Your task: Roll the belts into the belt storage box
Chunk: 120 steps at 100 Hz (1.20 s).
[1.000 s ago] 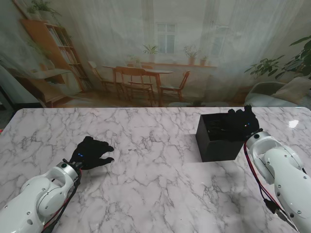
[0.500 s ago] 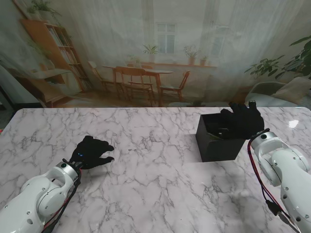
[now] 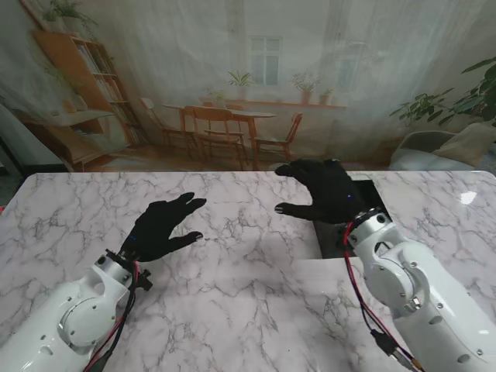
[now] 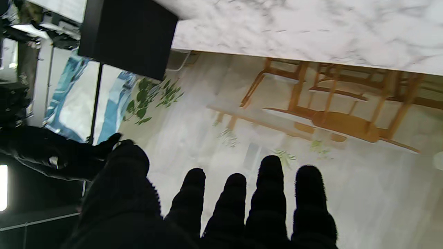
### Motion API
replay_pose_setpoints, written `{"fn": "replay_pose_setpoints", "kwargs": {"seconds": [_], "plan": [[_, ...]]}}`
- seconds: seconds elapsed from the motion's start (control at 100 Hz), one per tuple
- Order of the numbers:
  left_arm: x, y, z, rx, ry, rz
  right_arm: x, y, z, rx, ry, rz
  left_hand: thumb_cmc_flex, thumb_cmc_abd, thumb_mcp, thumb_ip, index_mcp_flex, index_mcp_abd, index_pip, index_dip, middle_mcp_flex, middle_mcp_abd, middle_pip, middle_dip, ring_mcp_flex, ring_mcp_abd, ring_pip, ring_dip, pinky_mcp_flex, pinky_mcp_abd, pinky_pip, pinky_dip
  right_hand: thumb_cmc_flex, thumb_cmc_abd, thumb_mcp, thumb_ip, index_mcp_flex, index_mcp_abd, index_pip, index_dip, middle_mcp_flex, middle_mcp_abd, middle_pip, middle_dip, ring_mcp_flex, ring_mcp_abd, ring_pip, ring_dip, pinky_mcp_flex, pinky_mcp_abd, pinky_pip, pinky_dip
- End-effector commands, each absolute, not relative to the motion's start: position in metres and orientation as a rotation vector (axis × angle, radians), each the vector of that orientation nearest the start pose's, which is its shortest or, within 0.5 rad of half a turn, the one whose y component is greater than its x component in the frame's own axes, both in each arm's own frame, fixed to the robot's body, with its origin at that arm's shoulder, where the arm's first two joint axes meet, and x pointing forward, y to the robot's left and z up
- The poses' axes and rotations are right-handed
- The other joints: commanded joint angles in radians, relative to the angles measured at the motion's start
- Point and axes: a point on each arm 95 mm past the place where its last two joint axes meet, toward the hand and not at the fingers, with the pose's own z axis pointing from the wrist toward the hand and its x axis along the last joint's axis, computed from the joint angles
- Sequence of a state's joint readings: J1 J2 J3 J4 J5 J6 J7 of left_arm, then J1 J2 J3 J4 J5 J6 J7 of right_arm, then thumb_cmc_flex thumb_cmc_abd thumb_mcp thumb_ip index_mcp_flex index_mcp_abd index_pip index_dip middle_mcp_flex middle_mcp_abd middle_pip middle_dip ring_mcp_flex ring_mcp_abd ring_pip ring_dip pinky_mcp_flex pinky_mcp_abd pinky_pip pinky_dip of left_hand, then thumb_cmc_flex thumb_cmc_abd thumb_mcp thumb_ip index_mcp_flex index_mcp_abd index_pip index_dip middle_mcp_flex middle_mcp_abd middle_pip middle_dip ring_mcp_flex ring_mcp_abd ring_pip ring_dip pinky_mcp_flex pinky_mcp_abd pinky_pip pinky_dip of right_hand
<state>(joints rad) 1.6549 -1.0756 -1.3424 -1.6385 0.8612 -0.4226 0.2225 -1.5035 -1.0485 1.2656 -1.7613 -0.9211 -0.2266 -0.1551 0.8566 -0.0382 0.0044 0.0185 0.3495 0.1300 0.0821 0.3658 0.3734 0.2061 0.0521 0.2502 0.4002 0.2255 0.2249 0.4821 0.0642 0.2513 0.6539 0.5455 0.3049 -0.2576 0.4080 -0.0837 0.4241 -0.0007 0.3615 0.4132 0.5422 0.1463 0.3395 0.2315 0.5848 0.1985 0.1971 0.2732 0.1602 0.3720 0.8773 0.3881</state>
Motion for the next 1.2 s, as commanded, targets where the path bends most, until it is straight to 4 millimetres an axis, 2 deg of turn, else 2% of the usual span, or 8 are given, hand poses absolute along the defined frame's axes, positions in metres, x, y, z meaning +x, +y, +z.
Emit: {"fn": "replay_pose_setpoints", "kwargs": {"seconds": [0.0, 0.15, 0.22, 0.25, 0.34, 0.61, 0.75, 1.19], "plan": [[0.377, 0.003, -0.291, -1.076, 1.366, -2.021, 0.406, 0.037, -0.224, 0.890, 1.346, 1.968, -0.017, 0.046, -0.031, -0.028, 0.035, 0.009, 0.024, 0.012, 0.004, -0.006, 0.020, 0.012, -0.025, 0.001, -0.012, -0.006, -0.024, 0.005, -0.027, -0.014, 0.047, 0.034, -0.009, 0.028, 0.025, -0.024, 0.010, 0.001, 0.016, -0.003, -0.014, 0.004, 0.023, -0.030, -0.034, -0.024, 0.008, 0.011, 0.009, -0.007], [0.375, -0.008, -0.296, -1.145, 1.267, -2.143, 0.403, 0.067, -0.253, 1.106, 1.322, 2.125, -0.005, 0.050, -0.031, -0.027, 0.106, 0.021, 0.108, 0.081, 0.022, -0.017, 0.059, 0.067, -0.022, -0.010, 0.004, 0.007, -0.025, 0.003, -0.006, 0.015, 0.068, 0.033, -0.010, 0.028, 0.042, -0.016, 0.026, 0.006, 0.021, 0.002, -0.006, 0.014, 0.029, -0.040, -0.024, -0.013, 0.017, 0.004, 0.028, 0.000], [0.376, -0.012, -0.303, -1.194, 1.211, -2.179, 0.403, 0.074, -0.268, 1.152, 1.330, 2.148, -0.002, 0.057, -0.030, -0.025, 0.092, 0.025, 0.227, 0.240, 0.026, -0.028, 0.083, 0.102, -0.012, -0.021, 0.014, 0.020, -0.021, -0.004, 0.005, 0.029, 0.072, 0.038, -0.015, 0.029, 0.051, -0.023, 0.038, 0.009, 0.028, -0.007, 0.002, 0.019, 0.037, -0.051, -0.018, -0.008, 0.024, -0.002, 0.035, 0.003], [0.377, -0.014, -0.307, -1.226, 1.191, -2.186, 0.403, 0.077, -0.275, 1.169, 1.336, 2.153, -0.001, 0.058, -0.030, -0.025, 0.081, 0.024, 0.232, 0.254, 0.027, -0.031, 0.086, 0.104, -0.013, -0.012, 0.015, 0.021, -0.021, -0.007, 0.005, 0.029, 0.073, 0.040, -0.016, 0.029, 0.053, -0.024, 0.041, 0.010, 0.033, -0.008, 0.005, 0.021, 0.039, -0.052, -0.017, -0.007, 0.026, -0.002, 0.037, 0.004], [0.384, -0.014, -0.323, -1.324, 1.177, -2.160, 0.404, 0.080, -0.296, 1.233, 1.334, 2.151, -0.003, 0.062, -0.030, -0.025, 0.036, 0.005, 0.128, 0.185, 0.023, -0.039, 0.096, 0.102, -0.015, -0.013, 0.017, 0.026, -0.025, -0.013, 0.000, 0.027, 0.077, 0.045, -0.021, 0.030, 0.064, -0.032, 0.056, 0.014, 0.041, -0.021, 0.013, 0.025, 0.045, -0.062, -0.014, -0.003, 0.029, -0.006, 0.042, 0.006], [0.397, 0.000, -0.353, -1.484, 1.221, -2.013, 0.406, 0.069, -0.345, 1.415, 1.338, 2.031, 0.006, 0.060, -0.030, -0.025, 0.061, 0.016, 0.094, 0.130, 0.072, -0.042, 0.131, 0.111, 0.004, -0.008, 0.026, 0.034, -0.028, 0.001, 0.003, 0.038, 0.091, 0.061, -0.036, 0.031, 0.070, -0.037, 0.090, 0.017, 0.035, -0.031, 0.030, 0.032, 0.033, -0.070, -0.016, 0.001, 0.019, -0.018, 0.039, 0.008], [0.399, 0.004, -0.354, -1.483, 1.247, -1.981, 0.408, 0.062, -0.354, 1.452, 1.341, 1.996, 0.007, 0.063, -0.030, -0.025, 0.068, 0.022, 0.096, 0.117, 0.078, -0.035, 0.173, 0.156, 0.004, -0.005, 0.040, 0.057, -0.029, 0.002, 0.013, 0.054, 0.091, 0.065, -0.033, 0.031, 0.070, -0.042, 0.098, 0.013, 0.034, -0.033, 0.033, 0.031, 0.028, -0.072, -0.016, 0.003, 0.012, -0.019, 0.036, 0.009], [0.401, 0.004, -0.356, -1.469, 1.320, -1.917, 0.420, 0.048, -0.353, 1.451, 1.315, 2.010, 0.008, 0.066, -0.030, -0.026, 0.073, 0.027, 0.093, 0.109, 0.067, -0.031, 0.137, 0.138, -0.013, 0.001, 0.019, 0.046, -0.035, 0.004, -0.002, 0.050, 0.067, 0.049, 0.035, 0.027, 0.079, -0.045, 0.113, -0.001, 0.042, -0.044, 0.032, 0.029, 0.024, -0.075, -0.018, 0.005, 0.004, -0.019, 0.026, 0.017]]}}
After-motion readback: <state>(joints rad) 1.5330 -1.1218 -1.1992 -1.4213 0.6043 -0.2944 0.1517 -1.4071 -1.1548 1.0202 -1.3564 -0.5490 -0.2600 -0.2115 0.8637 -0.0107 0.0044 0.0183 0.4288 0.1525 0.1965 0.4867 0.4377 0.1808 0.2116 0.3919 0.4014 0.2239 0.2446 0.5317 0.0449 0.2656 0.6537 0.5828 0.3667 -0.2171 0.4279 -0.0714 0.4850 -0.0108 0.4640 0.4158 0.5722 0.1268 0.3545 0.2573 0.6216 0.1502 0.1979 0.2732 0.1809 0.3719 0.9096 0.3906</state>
